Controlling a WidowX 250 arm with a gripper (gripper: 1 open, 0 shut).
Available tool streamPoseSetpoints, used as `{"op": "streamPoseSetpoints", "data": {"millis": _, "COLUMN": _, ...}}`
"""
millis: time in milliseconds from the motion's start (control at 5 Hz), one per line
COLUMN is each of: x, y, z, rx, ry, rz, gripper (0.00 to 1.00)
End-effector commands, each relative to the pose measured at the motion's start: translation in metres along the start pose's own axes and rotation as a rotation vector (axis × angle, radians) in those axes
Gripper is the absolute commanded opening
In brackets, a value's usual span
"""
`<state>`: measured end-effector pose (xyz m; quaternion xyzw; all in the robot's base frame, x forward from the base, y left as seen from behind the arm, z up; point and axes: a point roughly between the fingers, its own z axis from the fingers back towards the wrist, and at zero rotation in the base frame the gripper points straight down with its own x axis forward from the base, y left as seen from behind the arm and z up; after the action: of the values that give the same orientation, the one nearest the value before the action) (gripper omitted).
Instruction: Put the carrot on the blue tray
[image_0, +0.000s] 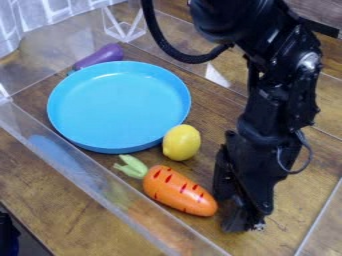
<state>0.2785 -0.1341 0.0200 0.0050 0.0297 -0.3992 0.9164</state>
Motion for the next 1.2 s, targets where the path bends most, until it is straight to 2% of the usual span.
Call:
{"op": "streamPoseSetpoints", "data": {"millis": 0, "x": 0.004, "y": 0.002, "z": 0.008, "rx": 0.013, "ry": -0.033, "rz": 0.047, "gripper": 0.0}}
{"op": "streamPoseSetpoints", "data": {"millis": 400, "x": 0.005, "y": -0.004, "z": 0.029, "rx": 0.021, "ry": -0.039, "rz": 0.094, "gripper": 0.0}}
{"op": "streamPoseSetpoints", "data": {"millis": 800, "x": 0.005, "y": 0.002, "z": 0.034, "rx": 0.035, "ry": -0.045, "rz": 0.042, "gripper": 0.0}}
{"op": "streamPoseSetpoints", "data": {"millis": 1000, "x": 0.014, "y": 0.002, "z": 0.031, "rx": 0.035, "ry": -0.044, "rz": 0.055, "gripper": 1.0}}
